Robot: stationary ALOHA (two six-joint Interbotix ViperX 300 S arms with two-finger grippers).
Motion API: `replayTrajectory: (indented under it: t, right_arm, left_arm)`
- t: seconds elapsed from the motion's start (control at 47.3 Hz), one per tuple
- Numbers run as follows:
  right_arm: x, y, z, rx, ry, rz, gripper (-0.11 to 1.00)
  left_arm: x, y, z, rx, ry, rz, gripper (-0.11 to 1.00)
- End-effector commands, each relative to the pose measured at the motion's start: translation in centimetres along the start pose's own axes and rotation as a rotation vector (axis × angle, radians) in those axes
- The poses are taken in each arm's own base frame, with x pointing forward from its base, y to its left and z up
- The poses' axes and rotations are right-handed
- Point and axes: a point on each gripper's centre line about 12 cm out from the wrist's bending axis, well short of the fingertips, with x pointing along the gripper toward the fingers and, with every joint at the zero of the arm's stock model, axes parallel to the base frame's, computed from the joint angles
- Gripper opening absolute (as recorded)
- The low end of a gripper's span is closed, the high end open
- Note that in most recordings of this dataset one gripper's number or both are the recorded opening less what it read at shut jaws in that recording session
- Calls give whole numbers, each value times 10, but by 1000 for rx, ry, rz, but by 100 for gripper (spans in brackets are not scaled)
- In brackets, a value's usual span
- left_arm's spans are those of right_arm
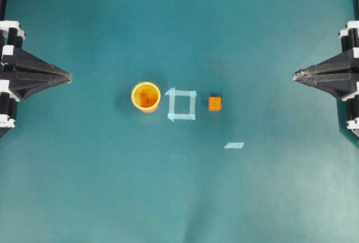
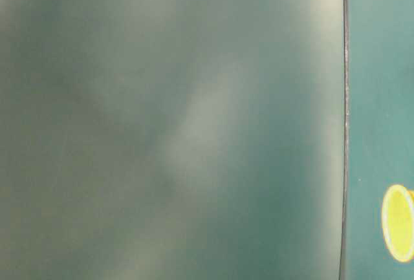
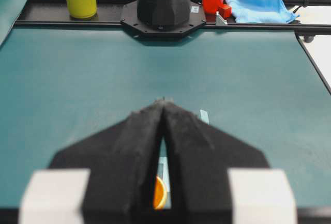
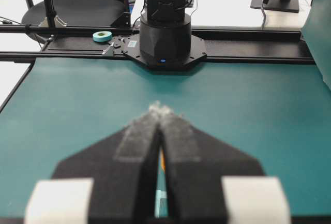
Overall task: Move the cup to the left with left arm.
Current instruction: 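Open the left gripper and advance it rightward toward the orange cup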
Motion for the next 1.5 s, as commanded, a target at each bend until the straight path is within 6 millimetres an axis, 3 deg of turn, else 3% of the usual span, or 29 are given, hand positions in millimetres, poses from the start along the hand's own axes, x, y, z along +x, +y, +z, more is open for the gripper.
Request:
replayTrajectory:
  t: [0.0, 0.275, 0.613, 0.803, 1.014, 1.479]
  right_arm:
    - [3, 0, 7, -8, -18, 0, -1]
    - [5, 0, 8, -9, -5, 0, -1]
    - [5, 0, 9, -6, 0, -1, -1]
    - [6, 0, 10, -5, 25, -1, -1]
    - [6, 0, 13, -6, 32, 0, -1]
    - [5, 0, 16, -8, 21, 0, -1]
  left_arm:
    - [2, -2, 4, 42, -6, -12, -1]
    - [5, -2, -8, 126, 30, -14, 0]
    - [16, 0, -45, 140, 106, -10, 1]
    - [24, 1, -58, 139, 124, -8, 17]
    - [33, 4, -74, 137, 162, 0, 45]
    - [48, 17, -120, 130, 249, 40, 53]
